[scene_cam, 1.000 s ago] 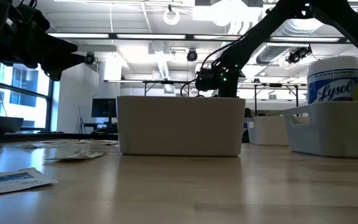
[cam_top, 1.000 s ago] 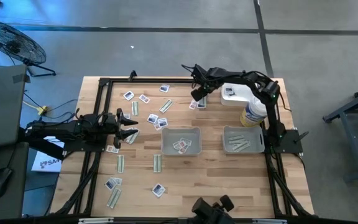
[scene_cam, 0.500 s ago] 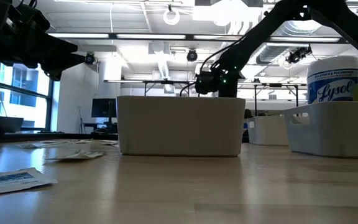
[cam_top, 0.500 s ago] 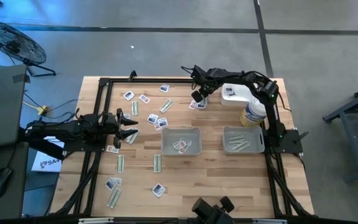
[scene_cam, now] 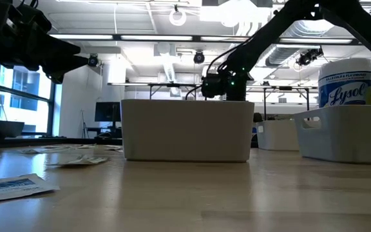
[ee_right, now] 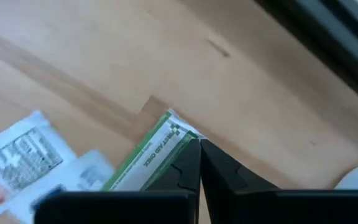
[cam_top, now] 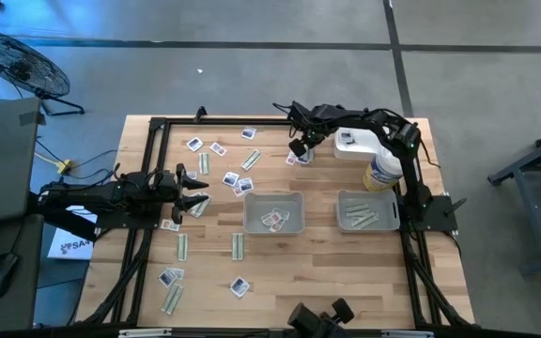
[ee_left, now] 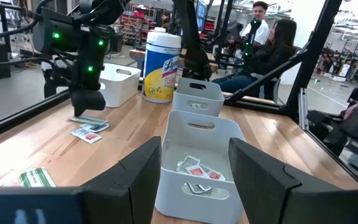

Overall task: Pick & Place First Aid Supplies
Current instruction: Put the green pad into the right gray bin

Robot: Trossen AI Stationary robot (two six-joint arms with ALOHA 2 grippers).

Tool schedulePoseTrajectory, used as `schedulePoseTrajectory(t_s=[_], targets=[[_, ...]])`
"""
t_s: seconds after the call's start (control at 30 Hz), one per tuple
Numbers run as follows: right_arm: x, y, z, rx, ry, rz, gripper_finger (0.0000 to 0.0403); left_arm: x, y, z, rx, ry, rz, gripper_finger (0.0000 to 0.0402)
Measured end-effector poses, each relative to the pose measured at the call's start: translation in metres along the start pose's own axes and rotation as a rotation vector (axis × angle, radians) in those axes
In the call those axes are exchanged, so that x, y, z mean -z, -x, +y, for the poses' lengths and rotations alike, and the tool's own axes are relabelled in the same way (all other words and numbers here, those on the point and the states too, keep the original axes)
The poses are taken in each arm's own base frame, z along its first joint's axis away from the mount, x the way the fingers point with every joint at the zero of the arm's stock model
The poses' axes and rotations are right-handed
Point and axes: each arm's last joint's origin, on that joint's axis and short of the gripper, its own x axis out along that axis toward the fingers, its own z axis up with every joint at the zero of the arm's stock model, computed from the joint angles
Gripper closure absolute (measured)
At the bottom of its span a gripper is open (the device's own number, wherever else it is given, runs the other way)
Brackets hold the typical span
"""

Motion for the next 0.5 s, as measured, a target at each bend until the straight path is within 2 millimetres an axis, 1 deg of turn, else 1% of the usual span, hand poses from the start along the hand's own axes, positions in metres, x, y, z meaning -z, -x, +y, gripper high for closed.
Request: schedulePoseTrajectory(t_s=[0.17, 0.3, 0.4, 0.5], targets=[[0.001, 0.012, 0.005, -0.058, -0.019, -0.011, 0.0401, 0.0, 0.0, 0.0, 0.0, 0.0, 0.0, 0.0216], [0.001, 0.015, 0.01, -0.115, -0.007, -0.019, 0.0399, 0.0, 0.0, 0.0, 0.0, 0.0, 0.0, 0.0216], [0.001, 0.016, 0.013, -0.115, 0.009, -0.031, 0.04, 0.0, 0.0, 0.0, 0.0, 0.0, 0.001, 0.0216], [0.002, 0.016, 0.011, -0.063, 0.008, -0.029, 0.0396, 0.0, 0.0, 0.0, 0.0, 0.0, 0.0, 0.0216]])
